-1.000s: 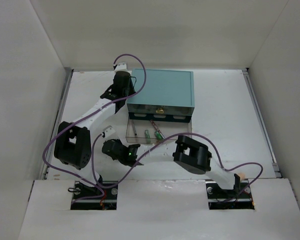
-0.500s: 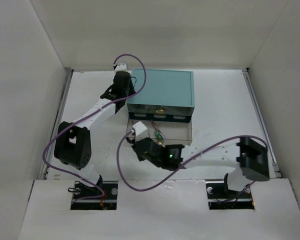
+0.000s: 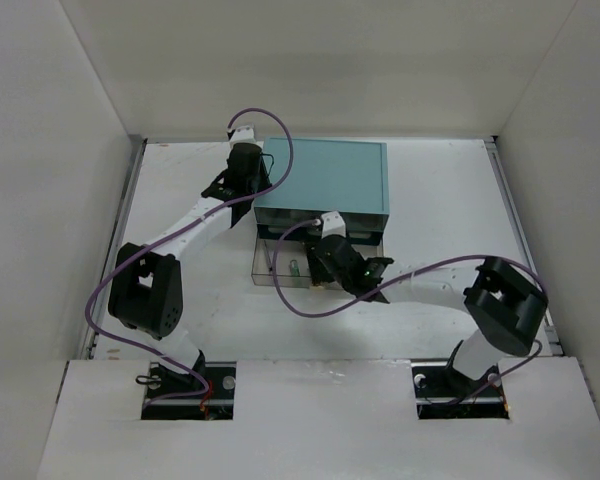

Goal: Organize the makeup

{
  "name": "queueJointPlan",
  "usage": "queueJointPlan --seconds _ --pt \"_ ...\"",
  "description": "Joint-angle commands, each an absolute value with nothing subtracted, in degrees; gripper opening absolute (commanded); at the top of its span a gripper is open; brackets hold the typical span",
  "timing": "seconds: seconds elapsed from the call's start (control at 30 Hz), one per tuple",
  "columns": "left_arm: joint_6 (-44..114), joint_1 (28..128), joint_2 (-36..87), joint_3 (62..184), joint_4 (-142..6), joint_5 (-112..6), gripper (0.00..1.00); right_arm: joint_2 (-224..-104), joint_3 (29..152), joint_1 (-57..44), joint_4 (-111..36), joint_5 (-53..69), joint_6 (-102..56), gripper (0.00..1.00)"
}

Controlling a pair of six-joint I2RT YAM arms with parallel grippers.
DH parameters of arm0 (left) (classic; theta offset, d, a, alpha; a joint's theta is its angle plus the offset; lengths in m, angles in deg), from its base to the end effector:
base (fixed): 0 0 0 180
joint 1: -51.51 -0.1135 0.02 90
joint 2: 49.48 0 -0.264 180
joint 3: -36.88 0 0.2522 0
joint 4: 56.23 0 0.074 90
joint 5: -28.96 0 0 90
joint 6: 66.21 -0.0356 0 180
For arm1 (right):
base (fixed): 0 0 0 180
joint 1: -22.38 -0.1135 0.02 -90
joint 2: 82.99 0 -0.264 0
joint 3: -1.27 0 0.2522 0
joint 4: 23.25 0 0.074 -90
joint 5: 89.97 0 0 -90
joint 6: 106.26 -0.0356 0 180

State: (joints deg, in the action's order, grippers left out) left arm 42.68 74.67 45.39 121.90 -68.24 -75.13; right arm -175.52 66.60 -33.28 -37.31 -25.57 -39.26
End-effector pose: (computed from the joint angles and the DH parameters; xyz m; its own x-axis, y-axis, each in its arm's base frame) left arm 0.3635 -0.1461 0.2930 -0.3801 -0.1789 -0.9075 0.0535 0.9752 -0.2147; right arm 0.2021 0.2685 0.1920 -0.5618 -0.1977 -0.8033 -0.3714 0.9279 0.0314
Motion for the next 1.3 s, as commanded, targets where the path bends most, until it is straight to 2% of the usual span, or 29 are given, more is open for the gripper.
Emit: queueJointPlan --seconds 0.0,0.07,0.17,0.23,0.3,0.37,0.47,0.6,0.8,1.03,1.27 --pt "41.89 76.34 47.29 118.75 -80.28 -72.38 0.08 -171.51 65.66 -31.81 -32.44 -24.84 -39.02 0.71" --pt "41.8 76.34 47.29 118.67 -80.28 -72.38 0.08 -168.17 64.17 -31.98 -32.7 -23.7 -38.93 0.76" --pt "41.8 76.42 47.64 118.67 -80.28 -72.47 0.08 -162.02 62.49 -35.31 -34.19 -23.26 -39.19 0.72" --pt "41.8 76.69 47.81 118.67 -80.28 -72.47 0.08 -157.89 61.79 -37.94 -35.77 -23.08 -39.63 0.62" --pt "41.8 76.77 48.08 118.49 -80.28 -72.47 0.08 -155.07 60.56 -40.76 -37.35 -22.73 -41.64 0.41" --pt "41.8 76.78 48.17 118.14 -80.28 -72.56 0.08 -153.48 58.81 -42.7 -39.29 -21.25 -45.59 0.28" --pt "41.8 76.86 48.6 117.96 -80.1 -72.56 0.08 -154.52 54.33 -43.67 -39.3 -17.29 -49.56 0.21" --pt "41.8 77.13 48.78 117.96 -80.1 -72.56 0.08 -158.48 52.64 -45.25 -39.73 -16.22 -52.38 0.07" --pt "41.72 77.65 48.34 117.88 -80.28 -73.26 0.08 -167.26 56.5 -44.38 -38.68 -19.03 -52.11 0.04" --pt "41.54 78.18 48.08 117.52 -80.37 -73.61 0.08 -177.11 66.87 -37.0 -37.28 -30.09 -50.88 0.01" --pt "41.36 78.62 48.34 117.7 -80.63 -73.7 0.08 -183.26 72.15 -31.9 -32.45 -40.48 -49.74 0.02"
